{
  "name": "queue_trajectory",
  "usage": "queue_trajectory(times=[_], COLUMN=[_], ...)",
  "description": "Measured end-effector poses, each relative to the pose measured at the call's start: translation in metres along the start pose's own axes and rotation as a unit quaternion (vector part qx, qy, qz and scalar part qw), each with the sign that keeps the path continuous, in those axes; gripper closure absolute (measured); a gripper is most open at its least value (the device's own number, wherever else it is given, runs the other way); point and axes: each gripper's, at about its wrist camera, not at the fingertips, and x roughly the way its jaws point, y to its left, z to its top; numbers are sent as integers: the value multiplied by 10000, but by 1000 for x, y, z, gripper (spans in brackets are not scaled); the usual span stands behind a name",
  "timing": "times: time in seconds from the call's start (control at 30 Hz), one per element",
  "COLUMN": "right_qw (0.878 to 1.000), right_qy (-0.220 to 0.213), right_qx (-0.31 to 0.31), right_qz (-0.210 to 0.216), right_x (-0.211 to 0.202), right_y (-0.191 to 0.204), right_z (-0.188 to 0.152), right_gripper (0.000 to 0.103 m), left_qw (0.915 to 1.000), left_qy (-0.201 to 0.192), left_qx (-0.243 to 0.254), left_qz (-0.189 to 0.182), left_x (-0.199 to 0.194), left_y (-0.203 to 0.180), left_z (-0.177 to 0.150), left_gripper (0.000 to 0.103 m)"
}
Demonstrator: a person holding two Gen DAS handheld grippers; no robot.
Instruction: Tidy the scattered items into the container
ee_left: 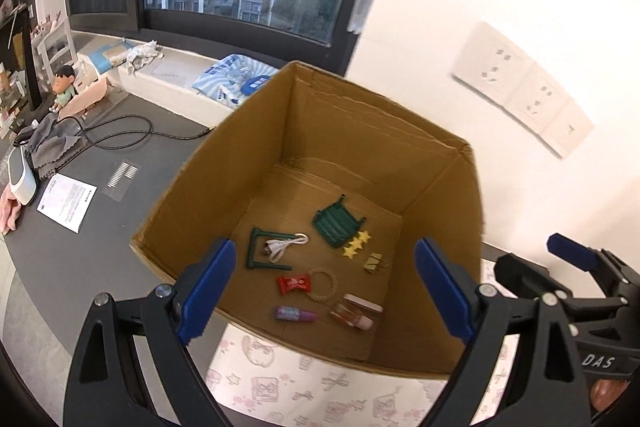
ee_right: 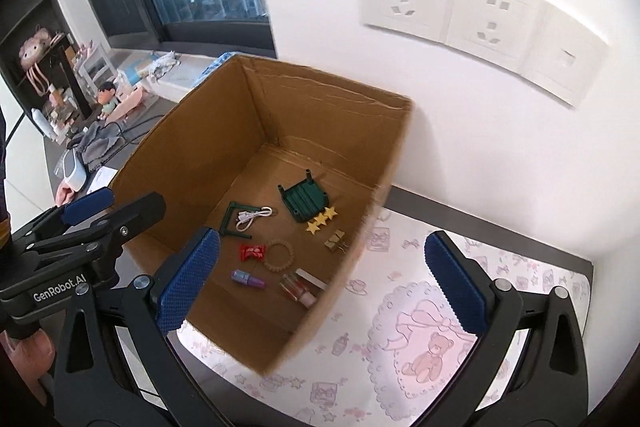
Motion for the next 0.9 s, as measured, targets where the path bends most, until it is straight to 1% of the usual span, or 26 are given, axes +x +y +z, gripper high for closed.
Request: queue_trajectory(times=[0.2,0.5,0.67,0.9], right_qw=[9997,9963,9928,9871], right_qy=[-90,-222,-255,-212], right_qx=[235,791,1091,1471], right_qz=[-25,-253,-413,-589], right_x=[-25,-68,-98,-137], right_y=[-32,-101,-140,-188], right_z=[-20,-54,-82,-126], right_gripper=[0,0,0,0], left_qw=[9998,9972,9931,9855], left_qy=[-36,113,262,489], left_qx=[195,717,1053,1464], left_qz=[-8,-198,-436,-710], left_x=[-9,-16,-24,-42], left_y=[-38,-113,-162,-220], left_z=[-11,-31,-52,-88], left_gripper=[13,13,13,13])
